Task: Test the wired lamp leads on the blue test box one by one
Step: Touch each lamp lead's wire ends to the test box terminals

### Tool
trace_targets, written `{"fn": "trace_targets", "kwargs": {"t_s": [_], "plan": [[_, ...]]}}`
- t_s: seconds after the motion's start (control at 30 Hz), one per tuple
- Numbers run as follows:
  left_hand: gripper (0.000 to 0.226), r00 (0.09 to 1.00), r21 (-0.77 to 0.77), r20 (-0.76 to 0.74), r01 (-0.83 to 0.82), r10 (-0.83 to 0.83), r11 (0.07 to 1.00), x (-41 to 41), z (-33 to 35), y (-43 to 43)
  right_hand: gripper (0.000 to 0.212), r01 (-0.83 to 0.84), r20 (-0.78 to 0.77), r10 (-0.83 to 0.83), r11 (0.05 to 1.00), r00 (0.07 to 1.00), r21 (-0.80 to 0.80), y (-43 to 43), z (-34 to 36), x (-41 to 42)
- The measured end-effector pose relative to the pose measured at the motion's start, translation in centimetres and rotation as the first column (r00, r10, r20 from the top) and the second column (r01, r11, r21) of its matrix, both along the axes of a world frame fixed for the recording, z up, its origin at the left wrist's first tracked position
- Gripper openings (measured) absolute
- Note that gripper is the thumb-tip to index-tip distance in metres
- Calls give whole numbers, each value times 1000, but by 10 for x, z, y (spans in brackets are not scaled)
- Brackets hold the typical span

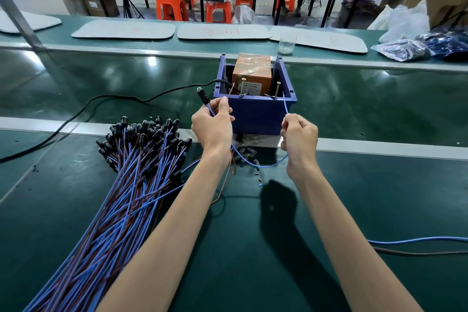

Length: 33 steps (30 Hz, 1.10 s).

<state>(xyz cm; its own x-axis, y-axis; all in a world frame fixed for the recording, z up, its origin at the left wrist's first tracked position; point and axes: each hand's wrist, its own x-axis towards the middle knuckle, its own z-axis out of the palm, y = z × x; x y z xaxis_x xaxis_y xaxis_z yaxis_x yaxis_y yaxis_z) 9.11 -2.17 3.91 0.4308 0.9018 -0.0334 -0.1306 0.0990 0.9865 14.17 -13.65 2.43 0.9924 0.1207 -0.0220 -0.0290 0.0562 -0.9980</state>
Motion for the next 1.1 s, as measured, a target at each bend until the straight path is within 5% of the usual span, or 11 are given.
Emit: {"fn": "trace_targets", "kwargs": {"t_s": [1.1], "plan": [[24,992,30,-102,76,-72,997,3,-3,-8,45,-118,22,119,992,993,-49,0,1,5]]}}
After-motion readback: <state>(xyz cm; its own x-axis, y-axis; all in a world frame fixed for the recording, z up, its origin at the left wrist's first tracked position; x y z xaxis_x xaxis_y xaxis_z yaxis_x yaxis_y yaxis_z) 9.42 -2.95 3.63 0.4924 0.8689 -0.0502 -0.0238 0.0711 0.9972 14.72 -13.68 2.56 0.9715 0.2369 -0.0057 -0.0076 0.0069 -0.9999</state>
